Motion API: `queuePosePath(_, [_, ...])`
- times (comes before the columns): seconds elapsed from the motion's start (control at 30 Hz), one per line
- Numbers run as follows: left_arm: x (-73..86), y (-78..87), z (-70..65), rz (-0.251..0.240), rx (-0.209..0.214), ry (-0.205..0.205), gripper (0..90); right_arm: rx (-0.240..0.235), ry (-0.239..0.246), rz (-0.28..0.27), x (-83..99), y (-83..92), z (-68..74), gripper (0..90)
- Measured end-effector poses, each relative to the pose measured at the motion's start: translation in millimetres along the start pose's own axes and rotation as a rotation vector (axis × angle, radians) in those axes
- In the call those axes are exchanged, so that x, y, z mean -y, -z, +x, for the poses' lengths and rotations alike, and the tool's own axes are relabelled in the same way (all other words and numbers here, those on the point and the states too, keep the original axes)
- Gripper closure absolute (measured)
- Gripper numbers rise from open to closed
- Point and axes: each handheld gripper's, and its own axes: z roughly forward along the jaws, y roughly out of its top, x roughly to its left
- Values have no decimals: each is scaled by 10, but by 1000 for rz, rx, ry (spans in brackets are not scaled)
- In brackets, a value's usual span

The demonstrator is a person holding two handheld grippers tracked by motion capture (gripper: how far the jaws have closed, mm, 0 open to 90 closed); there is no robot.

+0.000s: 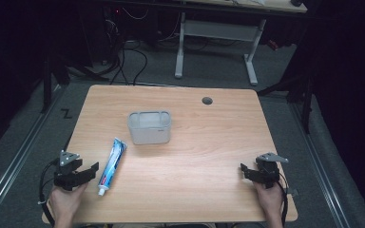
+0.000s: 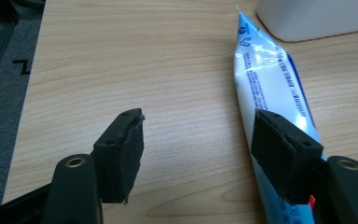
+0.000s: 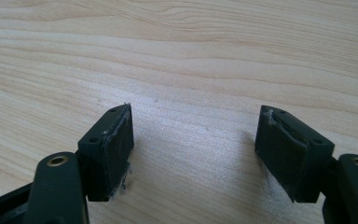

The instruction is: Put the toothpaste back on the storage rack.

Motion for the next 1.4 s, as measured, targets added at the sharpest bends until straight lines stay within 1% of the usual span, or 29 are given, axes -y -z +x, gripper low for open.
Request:
queuePosePath(0.07, [-12,15,-33,-4,4,-6,352,0,0,0,0,0,0,279])
queuePosePath(0.1, [-24,31,-72,-7,9,-13,354,0,0,0,0,0,0,279])
queuePosePath(0.13, [-24,31,-72,-7,9,-13,354,0,0,0,0,0,0,279])
queuePosePath(0.17, [-33,41,-94,-2,19,-16,354,0,0,0,0,0,0,279])
queuePosePath(0.27, [-55,46,-146,9,18,-32,354,0,-1,0,0,0,0,279])
queuePosePath(0.37, [-76,52,-182,16,30,-31,352,0,1,0,0,0,-1,279])
queuePosePath(0.43, [-91,51,-219,17,34,-39,351,-1,1,0,1,0,-1,279])
queuePosePath(0.53, [-115,52,-277,23,44,-54,347,-1,3,-1,0,-1,-2,279])
queuePosePath(0.77, [-203,31,-420,36,51,-96,331,-2,1,0,0,0,-1,279])
queuePosePath(0.9, [-241,-12,-511,55,57,-121,327,-2,1,-1,1,0,-2,278])
queuePosePath(0.93, [-254,-30,-536,66,54,-131,327,-2,1,0,1,0,-1,278])
queuePosePath(1.0, [-273,-60,-574,78,51,-140,326,-2,1,0,1,0,-1,279])
queuePosePath(1.13, [-317,-97,-641,90,51,-155,325,-3,-1,0,0,1,-1,278])
queuePosePath(1.3, [-374,-157,-718,125,22,-197,330,-3,2,-1,0,0,-2,278])
queuePosePath(1.33, [-385,-167,-724,132,19,-199,330,-3,3,-1,0,0,-2,278])
queuePosePath(1.4, [-411,-201,-731,144,14,-190,332,-3,2,-1,0,0,-2,278])
